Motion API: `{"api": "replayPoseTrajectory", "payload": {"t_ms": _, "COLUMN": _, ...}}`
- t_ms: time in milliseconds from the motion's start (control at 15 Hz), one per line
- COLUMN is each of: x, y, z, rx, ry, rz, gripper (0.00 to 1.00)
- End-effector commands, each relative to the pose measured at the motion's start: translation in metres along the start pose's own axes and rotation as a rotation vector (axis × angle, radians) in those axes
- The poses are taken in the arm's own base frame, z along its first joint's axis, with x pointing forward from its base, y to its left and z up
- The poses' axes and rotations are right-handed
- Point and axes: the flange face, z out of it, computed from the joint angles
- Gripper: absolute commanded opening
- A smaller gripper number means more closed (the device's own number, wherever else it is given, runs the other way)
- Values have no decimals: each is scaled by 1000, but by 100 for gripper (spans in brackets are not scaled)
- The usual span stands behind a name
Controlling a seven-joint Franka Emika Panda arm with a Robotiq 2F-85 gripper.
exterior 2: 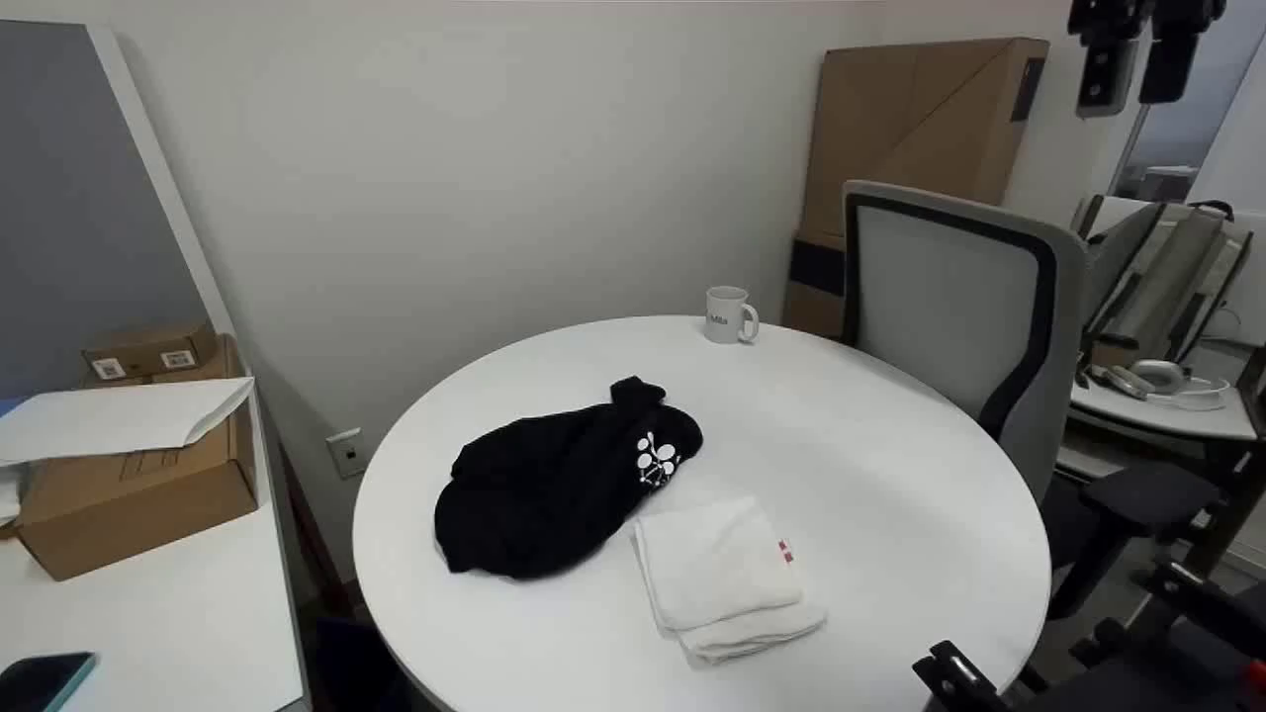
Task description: Hang the black t-shirt on the backrest of the grey chair
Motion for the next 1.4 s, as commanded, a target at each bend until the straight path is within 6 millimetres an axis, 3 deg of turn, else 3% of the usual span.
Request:
{"api": "replayPoseTrajectory", "payload": {"t_ms": 0, "x": 0, "y": 0, "z": 0, "rx": 0, "ry": -1, "rz": 0, "gripper": 100}}
{"api": "replayPoseTrajectory", "payload": {"t_ms": 267, "x": 10, "y": 6, "z": -4, "rx": -70, "ry": -46, "rz": 107, "gripper": 100}}
{"api": "replayPoseTrajectory", "payload": {"t_ms": 400, "x": 30, "y": 16, "z": -11, "rx": -111, "ry": -41, "rz": 139, "gripper": 100}}
{"api": "replayPoseTrajectory", "payload": {"t_ms": 733, "x": 107, "y": 56, "z": -44, "rx": -135, "ry": 16, "rz": 113, "gripper": 100}}
{"api": "replayPoseTrajectory", "payload": {"t_ms": 933, "x": 165, "y": 67, "z": -47, "rx": -114, "ry": 56, "rz": 49, "gripper": 100}}
{"api": "replayPoseTrajectory", "payload": {"t_ms": 1067, "x": 206, "y": 62, "z": -42, "rx": -91, "ry": 90, "rz": -39, "gripper": 100}}
{"api": "replayPoseTrajectory", "payload": {"t_ms": 1333, "x": 282, "y": 14, "z": -10, "rx": -37, "ry": 116, "rz": -271, "gripper": 100}}
